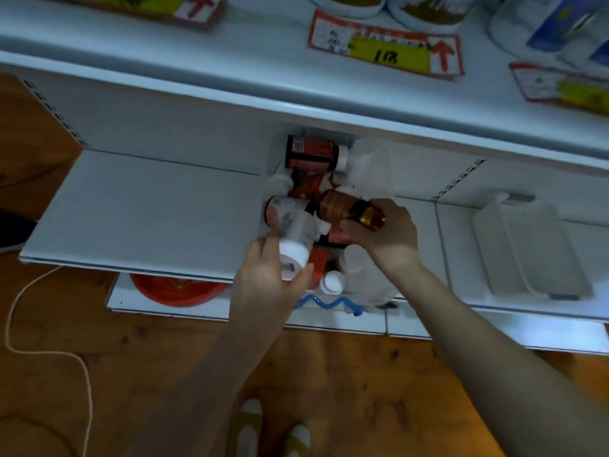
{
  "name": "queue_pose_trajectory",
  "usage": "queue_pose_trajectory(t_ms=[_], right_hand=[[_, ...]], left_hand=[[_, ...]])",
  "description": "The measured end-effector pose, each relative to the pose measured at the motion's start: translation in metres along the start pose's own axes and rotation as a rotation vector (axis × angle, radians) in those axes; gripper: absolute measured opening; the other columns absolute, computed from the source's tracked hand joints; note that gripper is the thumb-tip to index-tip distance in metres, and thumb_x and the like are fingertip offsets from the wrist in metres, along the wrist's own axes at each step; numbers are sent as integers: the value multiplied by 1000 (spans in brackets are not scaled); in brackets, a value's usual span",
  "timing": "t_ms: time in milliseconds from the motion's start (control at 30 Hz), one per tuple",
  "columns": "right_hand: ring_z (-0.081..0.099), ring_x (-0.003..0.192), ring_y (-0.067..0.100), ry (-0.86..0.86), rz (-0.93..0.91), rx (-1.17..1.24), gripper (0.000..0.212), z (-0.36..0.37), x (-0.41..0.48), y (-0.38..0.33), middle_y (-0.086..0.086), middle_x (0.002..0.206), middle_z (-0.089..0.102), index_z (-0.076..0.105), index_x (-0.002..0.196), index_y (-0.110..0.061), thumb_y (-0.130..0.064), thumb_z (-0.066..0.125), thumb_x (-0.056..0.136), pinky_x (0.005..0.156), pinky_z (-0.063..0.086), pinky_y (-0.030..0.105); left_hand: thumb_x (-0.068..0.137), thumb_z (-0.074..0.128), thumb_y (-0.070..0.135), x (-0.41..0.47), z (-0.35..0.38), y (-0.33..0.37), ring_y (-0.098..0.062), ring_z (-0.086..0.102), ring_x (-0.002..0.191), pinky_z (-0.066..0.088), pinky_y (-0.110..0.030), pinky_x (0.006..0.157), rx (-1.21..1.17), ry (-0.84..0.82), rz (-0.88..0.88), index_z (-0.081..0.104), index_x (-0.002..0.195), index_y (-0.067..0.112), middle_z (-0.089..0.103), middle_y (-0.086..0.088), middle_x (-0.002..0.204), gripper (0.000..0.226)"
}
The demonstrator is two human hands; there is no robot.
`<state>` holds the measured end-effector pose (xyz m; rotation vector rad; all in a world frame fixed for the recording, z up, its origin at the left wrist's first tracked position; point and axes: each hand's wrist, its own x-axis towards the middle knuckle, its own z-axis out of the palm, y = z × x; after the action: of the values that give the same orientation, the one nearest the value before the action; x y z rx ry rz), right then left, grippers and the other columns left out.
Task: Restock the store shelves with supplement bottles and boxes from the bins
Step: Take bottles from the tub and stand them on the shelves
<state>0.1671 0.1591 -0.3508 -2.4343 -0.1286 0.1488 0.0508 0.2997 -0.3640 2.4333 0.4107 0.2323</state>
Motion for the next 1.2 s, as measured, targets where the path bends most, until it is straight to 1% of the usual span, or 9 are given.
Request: queue_pose_trajectory(t_ms=[67,167,267,467,567,767,967,1033,1200], right_hand=[[57,91,21,11,-2,58,42,-14,-29,-6,8,99,64,61,104,-4,-26,77,73,62,33,11],[52,77,6,-57,9,161,37,-44,-71,-18,-5,89,59,61,102,-12,-25,78,72,62,37,-1],[51,76,-7,-57,33,195,37,-79,-104,-27,-19,84,53,52,99,-24,-28,77,71,64,38,-3],[59,78,8,-35,48,207,37,-146,-135,-53,-12,90,57,53,106,-27,-36,71,74,59,48,11],[63,71,12,-48,28,271,35,-180,-141,-71,-5,94,58,52,109,-29,-31,68,79,54,50,15],[57,88,11,-61,-52,326,38,-237,-153,-88,-12,96,54,54,100,-43,-14,70,79,75,50,28],[57,70,13,97,-3,478,23,-293,-171,-87,0,89,58,59,97,-29,-10,62,85,55,47,14],[57,65,12,152,32,493,20,-312,-173,-84,1,84,59,59,104,-21,-11,60,87,56,49,17],[61,54,8,201,58,457,22,-351,-163,-70,9,73,64,57,110,-11,-19,58,89,52,50,20]], left_hand=[[71,56,41,-22,-11,11,-34,63,70,46,-26,52,-2,-20,29,60,108,-7,61,-22,89,60],[77,63,38,-50,-33,29,-19,55,94,36,-19,70,-42,-81,-108,48,130,7,55,-12,118,63],[75,64,40,-72,-63,49,-7,43,89,31,-14,68,-68,-63,-59,47,131,12,55,-5,116,65],[70,60,46,-91,-132,92,-21,61,91,45,-21,73,-126,6,20,60,117,9,62,-4,104,60],[64,50,58,-85,-162,115,-11,54,87,43,-16,66,-230,-39,23,57,122,14,58,1,101,73],[57,47,63,-75,-196,153,-3,56,85,48,-22,68,-454,-7,129,57,108,35,55,16,93,58],[58,52,58,-62,-204,190,-10,58,84,50,-32,71,-585,-43,217,59,99,39,61,7,92,45],[58,52,58,-58,-201,205,-16,59,83,50,-36,71,-600,-45,242,63,102,27,62,1,91,55],[56,53,58,-44,-189,239,-2,57,71,43,-14,59,-640,-43,264,53,82,48,59,11,82,28]])
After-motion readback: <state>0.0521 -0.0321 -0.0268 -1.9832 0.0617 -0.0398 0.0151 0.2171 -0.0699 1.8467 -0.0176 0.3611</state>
